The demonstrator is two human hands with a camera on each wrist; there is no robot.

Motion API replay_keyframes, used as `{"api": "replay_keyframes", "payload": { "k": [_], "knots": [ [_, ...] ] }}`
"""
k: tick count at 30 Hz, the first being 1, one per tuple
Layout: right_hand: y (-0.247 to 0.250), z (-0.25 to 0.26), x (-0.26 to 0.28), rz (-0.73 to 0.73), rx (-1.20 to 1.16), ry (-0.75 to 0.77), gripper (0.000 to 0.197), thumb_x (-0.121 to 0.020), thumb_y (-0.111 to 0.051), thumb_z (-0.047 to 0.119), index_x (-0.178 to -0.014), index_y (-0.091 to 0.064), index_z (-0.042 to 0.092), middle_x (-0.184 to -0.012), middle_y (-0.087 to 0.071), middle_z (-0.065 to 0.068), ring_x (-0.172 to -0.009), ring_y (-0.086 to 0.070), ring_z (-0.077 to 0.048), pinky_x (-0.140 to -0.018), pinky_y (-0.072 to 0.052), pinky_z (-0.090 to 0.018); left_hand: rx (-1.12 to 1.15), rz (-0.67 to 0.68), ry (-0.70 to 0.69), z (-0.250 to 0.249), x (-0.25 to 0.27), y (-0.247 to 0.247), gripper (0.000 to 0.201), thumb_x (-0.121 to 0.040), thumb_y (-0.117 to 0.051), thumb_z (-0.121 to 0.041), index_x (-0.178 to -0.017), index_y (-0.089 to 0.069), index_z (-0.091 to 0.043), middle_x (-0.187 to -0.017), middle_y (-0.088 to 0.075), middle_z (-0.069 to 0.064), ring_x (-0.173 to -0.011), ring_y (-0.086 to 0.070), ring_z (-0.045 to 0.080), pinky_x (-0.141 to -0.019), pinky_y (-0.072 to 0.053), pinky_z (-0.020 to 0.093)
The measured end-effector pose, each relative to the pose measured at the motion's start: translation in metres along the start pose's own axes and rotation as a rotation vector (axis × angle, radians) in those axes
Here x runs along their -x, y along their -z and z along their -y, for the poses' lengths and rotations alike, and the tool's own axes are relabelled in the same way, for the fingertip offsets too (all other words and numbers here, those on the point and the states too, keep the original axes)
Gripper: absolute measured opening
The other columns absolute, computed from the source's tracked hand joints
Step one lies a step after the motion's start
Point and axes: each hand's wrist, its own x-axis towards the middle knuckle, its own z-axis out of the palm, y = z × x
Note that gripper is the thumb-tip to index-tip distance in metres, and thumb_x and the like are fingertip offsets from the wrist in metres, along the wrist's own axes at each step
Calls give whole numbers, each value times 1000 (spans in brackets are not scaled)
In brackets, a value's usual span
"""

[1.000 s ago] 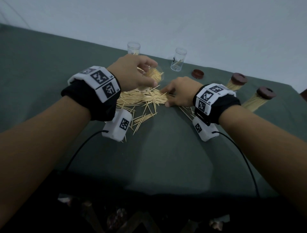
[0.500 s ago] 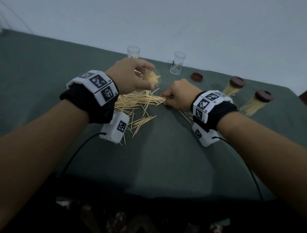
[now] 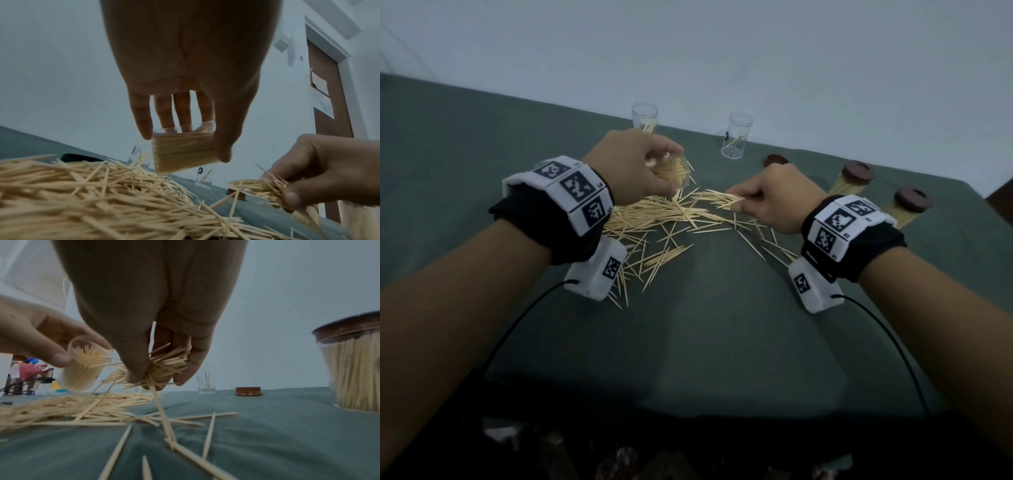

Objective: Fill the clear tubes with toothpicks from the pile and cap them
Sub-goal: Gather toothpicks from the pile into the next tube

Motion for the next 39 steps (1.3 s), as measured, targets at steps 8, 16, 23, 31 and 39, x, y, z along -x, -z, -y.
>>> {"api": "replay_keyframes", "payload": {
  "k": [8,16,23,31,39],
  "knots": [
    [14,2,7,-65,-38,28,20,-90,-67,30,-109,-73,34,-70,-65,14,-64,-55,1,-61,-32,-1,-108,19,26,0,2,-4,61,-77,-80,-32,-134,-56,-34,-130,-61,0,-117,-54,19,-92,-37,26],
    [7,20,5,-42,-25,90,21,-92,-64,28,-111,-73,30,-80,-71,9,-69,-58,0,-66,-37,-6,-85,59,-37,-13,5,-12,63,-76,-80,-37,-134,-56,-34,-128,-63,-3,-117,-55,14,-100,-37,28],
    [-2,26,4,-73,53,146,22,-94,-56,23,-107,-72,29,-73,-64,-1,-71,-54,-15,-58,-30,-10,5,47,-32,-18,5,-16,61,-76,-81,-34,-132,-59,-33,-123,-65,-2,-102,-50,2,-92,-32,18],
    [0,32,6,-92,6,97,22,-94,-59,22,-112,-71,26,-84,-71,-7,-82,-62,-19,-72,-40,-19,14,54,-13,-18,6,-13,62,-75,-81,-36,-133,-58,-34,-123,-65,-2,-104,-53,5,-92,-34,21],
    [-7,39,0,-244,72,175,13,-87,-69,22,-94,-76,14,-83,-64,-10,-81,-58,-22,-76,-41,-28,73,62,-22,-25,9,-21,56,-75,-81,-37,-127,-61,-34,-119,-67,-3,-109,-57,5,-91,-35,19]
  ]
}}
